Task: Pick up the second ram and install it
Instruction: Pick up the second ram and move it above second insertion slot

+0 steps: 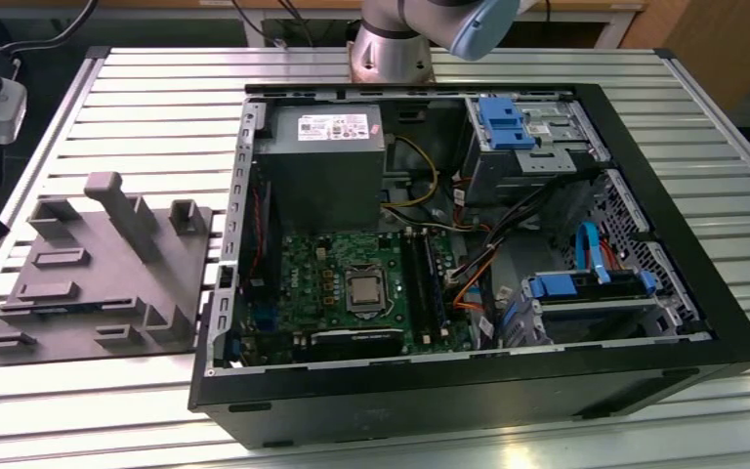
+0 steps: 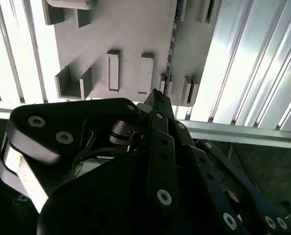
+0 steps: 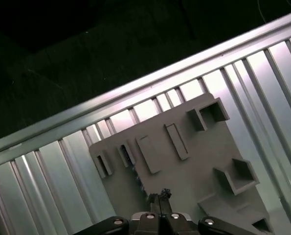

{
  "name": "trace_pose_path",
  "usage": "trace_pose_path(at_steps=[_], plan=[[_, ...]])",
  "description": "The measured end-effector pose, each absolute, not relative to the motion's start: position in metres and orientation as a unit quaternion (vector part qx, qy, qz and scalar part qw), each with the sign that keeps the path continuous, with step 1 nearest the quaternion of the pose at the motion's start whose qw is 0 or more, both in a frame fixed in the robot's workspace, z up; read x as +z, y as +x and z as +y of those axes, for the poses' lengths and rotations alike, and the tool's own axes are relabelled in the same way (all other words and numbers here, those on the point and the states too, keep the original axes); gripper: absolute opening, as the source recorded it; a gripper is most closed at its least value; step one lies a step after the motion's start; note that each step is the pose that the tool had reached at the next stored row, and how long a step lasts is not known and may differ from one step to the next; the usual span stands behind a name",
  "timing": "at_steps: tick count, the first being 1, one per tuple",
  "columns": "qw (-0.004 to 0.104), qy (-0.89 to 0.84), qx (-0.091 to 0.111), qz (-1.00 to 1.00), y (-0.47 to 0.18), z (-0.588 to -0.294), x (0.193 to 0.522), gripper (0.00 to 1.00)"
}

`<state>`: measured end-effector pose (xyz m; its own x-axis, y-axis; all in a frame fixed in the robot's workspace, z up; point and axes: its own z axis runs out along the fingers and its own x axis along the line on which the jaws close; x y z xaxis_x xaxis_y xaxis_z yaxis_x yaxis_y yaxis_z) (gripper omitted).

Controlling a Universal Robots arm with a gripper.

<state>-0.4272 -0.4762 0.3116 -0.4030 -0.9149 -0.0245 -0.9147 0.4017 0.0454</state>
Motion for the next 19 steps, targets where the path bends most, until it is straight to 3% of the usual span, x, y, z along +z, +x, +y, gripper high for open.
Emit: trace_pose_path(at_steps=[19], plan=[[0.004,0.619,-0.026,-0.785,-0.4272,-0.4762,0.3053,0.11]])
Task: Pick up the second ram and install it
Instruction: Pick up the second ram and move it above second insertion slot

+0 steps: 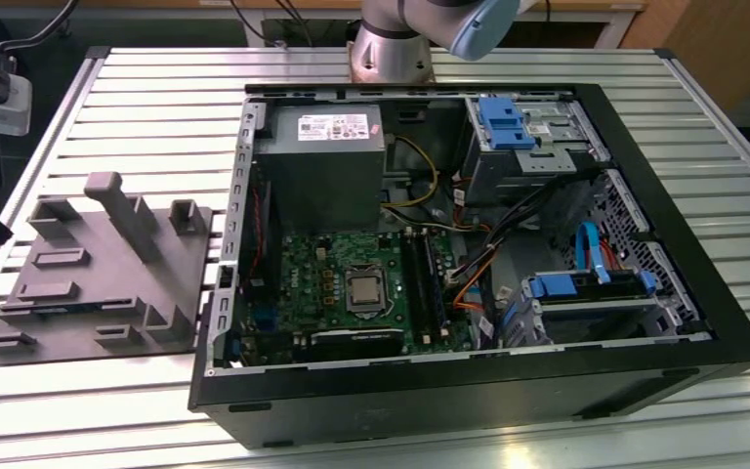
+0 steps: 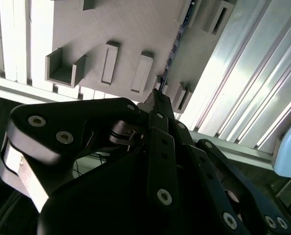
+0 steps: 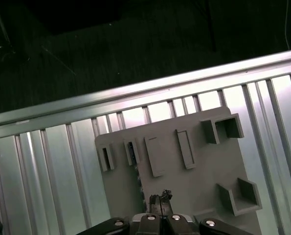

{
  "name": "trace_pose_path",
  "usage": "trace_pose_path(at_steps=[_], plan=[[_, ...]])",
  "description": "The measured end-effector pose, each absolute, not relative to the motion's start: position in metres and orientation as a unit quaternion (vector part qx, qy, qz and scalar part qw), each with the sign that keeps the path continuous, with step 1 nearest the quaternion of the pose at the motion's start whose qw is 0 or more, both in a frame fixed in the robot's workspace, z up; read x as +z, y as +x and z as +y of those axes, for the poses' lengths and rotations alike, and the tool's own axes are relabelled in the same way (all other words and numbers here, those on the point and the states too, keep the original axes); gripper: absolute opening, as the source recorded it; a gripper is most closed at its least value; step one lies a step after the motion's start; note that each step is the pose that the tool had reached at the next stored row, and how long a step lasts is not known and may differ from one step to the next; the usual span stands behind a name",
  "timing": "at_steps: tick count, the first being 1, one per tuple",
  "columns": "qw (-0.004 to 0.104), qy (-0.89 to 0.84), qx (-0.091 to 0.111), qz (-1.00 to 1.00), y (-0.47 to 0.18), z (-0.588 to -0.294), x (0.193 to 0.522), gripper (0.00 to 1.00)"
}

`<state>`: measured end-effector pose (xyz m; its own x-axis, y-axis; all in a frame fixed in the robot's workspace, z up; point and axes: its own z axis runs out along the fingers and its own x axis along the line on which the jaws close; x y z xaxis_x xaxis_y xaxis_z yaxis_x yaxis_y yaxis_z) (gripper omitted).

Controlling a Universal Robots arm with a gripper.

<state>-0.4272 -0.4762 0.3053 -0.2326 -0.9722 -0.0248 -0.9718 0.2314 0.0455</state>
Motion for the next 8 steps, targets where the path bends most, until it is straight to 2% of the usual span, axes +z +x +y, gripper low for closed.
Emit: trace_pose_path(at_steps=[8], plan=[[0.004,0.619,-0.026,-0.785,-0.4272,-0.4765,0.3011,0.11]])
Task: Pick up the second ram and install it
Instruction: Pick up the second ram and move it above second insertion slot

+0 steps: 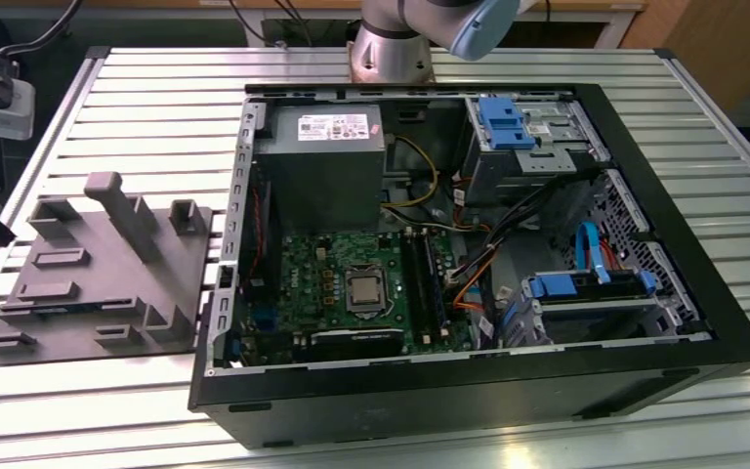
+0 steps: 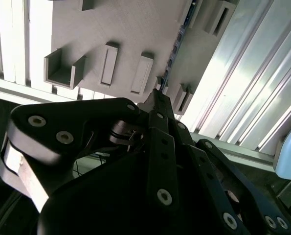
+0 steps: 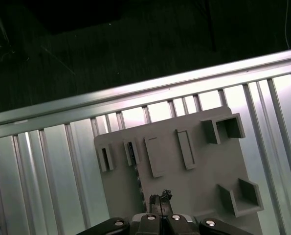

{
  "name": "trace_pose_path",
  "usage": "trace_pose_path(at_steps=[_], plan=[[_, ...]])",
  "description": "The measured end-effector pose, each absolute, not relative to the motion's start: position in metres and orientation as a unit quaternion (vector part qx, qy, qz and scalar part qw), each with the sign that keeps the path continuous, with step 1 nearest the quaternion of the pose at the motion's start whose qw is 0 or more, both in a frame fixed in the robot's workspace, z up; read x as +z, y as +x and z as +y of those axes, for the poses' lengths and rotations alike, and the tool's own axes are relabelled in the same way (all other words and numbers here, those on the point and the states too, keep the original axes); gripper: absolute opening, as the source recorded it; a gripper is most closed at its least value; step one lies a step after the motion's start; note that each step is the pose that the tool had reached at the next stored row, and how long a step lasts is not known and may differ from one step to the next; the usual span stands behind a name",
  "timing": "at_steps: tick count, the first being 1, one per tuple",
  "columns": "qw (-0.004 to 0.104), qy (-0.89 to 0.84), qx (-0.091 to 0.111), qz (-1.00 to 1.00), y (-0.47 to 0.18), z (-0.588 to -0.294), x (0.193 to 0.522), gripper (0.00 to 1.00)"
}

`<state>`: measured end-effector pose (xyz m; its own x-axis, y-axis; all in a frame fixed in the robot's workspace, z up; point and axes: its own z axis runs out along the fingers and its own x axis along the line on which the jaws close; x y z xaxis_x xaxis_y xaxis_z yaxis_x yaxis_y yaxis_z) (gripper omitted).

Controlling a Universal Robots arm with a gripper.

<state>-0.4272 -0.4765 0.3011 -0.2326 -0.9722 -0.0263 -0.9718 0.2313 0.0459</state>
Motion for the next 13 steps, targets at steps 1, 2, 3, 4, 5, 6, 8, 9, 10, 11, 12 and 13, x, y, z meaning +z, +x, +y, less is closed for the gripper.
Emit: trace_pose_path(at_steps=[1,2,3,4,5,6,8,9,10,11,12,13], plan=[[0.004,0.619,-0.026,-0.785,-0.427,-0.477,0.301,0.11],[0.004,0.619,-0.026,-0.785,-0.427,-0.477,0.3,0.11],[0.004,0.619,-0.026,-0.785,-0.427,-0.477,0.299,0.11],[0.004,0.619,-0.026,-0.785,-0.427,-0.477,0.298,0.11],[0.004,0.619,-0.026,-0.785,-0.427,-0.477,0.297,0.11],[0.004,0.62,-0.026,-0.785,-0.427,-0.477,0.297,0.11],[0.004,0.62,-0.026,-0.784,-0.427,-0.477,0.295,0.11],[0.004,0.62,-0.026,-0.784,-0.427,-0.477,0.294,0.11],[0.004,0.62,-0.026,-0.784,-0.427,-0.477,0.293,0.11],[0.004,0.62,-0.026,-0.784,-0.427,-0.477,0.292,0.11],[0.004,0.621,-0.026,-0.784,-0.427,-0.477,0.291,0.11],[0.004,0.621,-0.026,-0.783,-0.427,-0.477,0.29,0.11]])
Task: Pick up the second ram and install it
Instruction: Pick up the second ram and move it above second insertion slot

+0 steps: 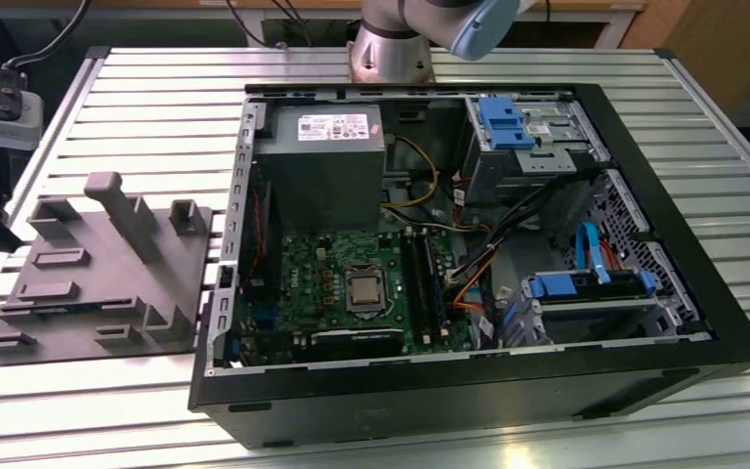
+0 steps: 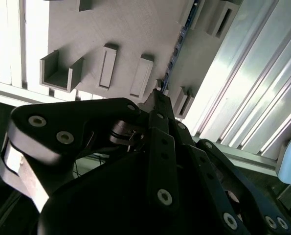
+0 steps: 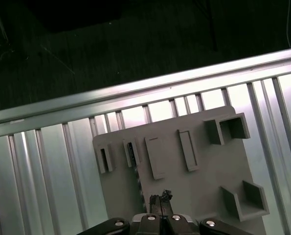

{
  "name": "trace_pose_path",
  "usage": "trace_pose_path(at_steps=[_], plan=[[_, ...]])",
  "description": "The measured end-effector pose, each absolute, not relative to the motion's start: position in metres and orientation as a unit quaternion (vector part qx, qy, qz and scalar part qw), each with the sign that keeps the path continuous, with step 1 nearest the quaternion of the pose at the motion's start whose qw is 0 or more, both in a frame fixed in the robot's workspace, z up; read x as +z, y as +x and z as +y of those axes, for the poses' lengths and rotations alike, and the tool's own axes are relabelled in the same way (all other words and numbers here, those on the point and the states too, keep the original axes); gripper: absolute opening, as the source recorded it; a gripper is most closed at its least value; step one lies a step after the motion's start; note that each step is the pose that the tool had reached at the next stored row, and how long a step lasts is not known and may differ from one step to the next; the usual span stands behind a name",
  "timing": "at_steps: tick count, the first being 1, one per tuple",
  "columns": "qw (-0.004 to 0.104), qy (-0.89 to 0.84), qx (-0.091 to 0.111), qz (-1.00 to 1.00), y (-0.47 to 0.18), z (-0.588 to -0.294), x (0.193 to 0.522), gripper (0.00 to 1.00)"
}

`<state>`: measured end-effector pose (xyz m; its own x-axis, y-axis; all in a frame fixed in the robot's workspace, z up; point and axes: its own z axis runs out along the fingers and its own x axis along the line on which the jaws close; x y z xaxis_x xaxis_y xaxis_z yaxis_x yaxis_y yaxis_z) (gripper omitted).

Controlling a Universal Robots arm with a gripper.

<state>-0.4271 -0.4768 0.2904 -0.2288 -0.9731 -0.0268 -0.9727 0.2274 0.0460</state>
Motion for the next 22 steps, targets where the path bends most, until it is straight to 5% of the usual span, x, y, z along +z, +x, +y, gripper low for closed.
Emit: trace_pose_path(at_steps=[22], plan=[[0.006,0.654,-0.027,-0.756,-0.427,-0.477,0.275,0.11]])
